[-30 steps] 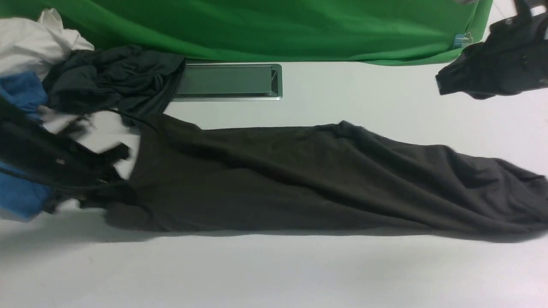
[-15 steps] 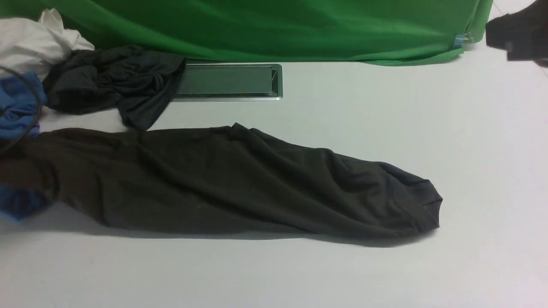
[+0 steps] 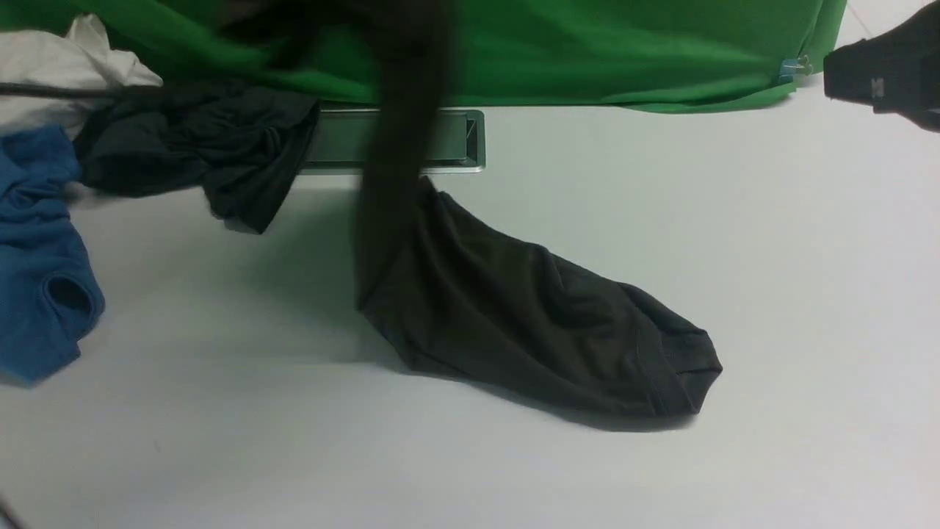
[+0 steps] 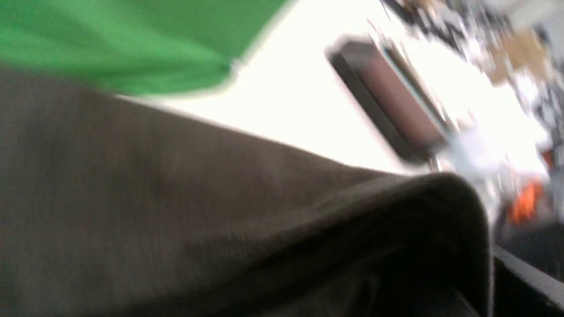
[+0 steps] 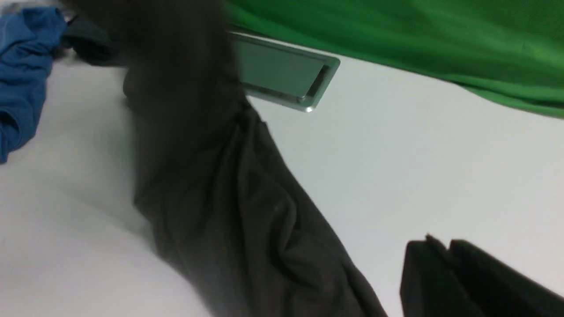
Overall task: Fold a long-sleeved shirt on a white desktop.
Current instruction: 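Fold the garment over onto itself on the table with the left gripper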
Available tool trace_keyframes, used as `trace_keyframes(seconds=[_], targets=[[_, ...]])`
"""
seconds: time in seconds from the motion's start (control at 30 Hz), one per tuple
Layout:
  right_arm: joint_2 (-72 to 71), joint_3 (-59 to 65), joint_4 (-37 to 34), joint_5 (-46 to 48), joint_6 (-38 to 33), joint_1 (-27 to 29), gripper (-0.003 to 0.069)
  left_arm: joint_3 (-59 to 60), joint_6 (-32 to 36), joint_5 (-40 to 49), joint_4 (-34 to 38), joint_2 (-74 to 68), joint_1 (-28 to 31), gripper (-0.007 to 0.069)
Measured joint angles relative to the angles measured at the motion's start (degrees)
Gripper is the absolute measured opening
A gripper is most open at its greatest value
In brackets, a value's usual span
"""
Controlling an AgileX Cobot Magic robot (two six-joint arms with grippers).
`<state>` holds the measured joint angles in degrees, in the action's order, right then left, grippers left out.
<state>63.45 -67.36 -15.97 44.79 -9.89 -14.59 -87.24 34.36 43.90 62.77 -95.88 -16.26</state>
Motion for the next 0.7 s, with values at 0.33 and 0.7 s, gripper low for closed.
trace_keyframes(seconds=[0.33, 0.7], targets=[[-4.5, 0.0, 1.9, 2.9, -0.2, 0.0, 0.0102, 0.1, -12.5, -9.3, -18.5, -24.3, -27.1, 0.0081], [-8.1, 0.0, 2.9, 3.4, -0.2, 0.0, 0.0146, -3.4, -14.4, -7.9, -34.2, -19.2, -26.7, 0.0338]])
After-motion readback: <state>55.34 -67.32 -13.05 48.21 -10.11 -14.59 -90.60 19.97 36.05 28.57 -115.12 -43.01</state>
